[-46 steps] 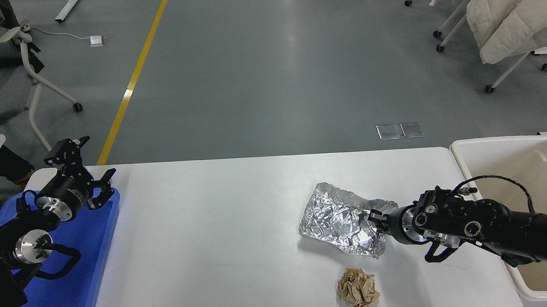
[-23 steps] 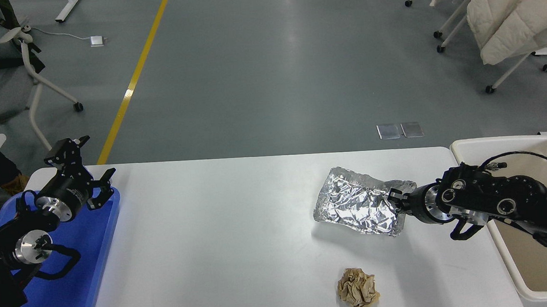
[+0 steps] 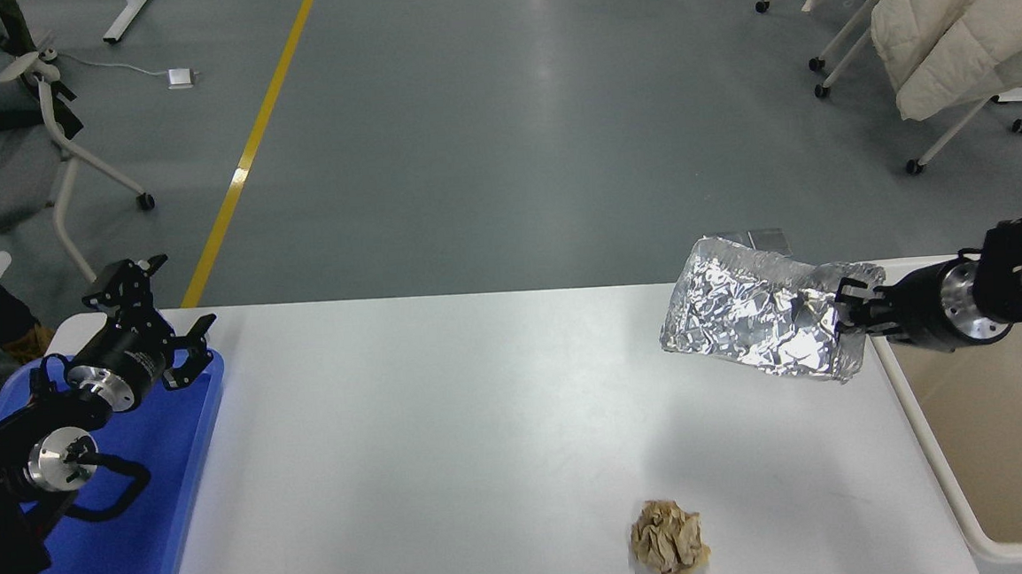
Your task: Clean the table surface
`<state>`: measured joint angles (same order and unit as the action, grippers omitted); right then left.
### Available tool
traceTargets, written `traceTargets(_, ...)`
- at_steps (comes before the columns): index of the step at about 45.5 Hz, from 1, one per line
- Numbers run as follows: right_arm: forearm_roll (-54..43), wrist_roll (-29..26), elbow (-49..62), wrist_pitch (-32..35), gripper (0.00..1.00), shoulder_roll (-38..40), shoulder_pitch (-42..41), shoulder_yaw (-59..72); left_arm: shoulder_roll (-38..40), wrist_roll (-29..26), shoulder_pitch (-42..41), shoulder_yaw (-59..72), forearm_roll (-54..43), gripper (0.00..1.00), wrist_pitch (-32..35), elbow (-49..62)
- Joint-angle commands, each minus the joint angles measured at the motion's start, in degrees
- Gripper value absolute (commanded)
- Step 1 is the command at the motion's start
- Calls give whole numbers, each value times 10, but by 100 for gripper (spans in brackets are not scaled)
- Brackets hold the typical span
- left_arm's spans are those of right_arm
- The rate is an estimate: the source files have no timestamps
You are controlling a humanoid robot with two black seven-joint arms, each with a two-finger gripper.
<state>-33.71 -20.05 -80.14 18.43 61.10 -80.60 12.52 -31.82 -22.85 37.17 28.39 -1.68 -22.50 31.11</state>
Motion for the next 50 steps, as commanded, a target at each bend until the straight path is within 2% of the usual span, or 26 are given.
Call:
traceTargets(1,-2,-1,-27,102,0,99,-71,0,0,0,-1,0,0,100,0,0)
traceTargets(8,-8,-1,-26,120,0,115,-84,-2,0,0,0,0,0,100,0,0)
traceTargets(26,-30,0,-15,117,0,112,-76,-7,0,0,0,0,-1,100,0,0)
traceTargets(41,-39,3,169,82,0,61,-24,-8,0,0,-1,0,0,100,0,-1)
traceTargets(50,-36,8,280,4,0,-11,63,-24,0,0,0,0,0,100,0,0)
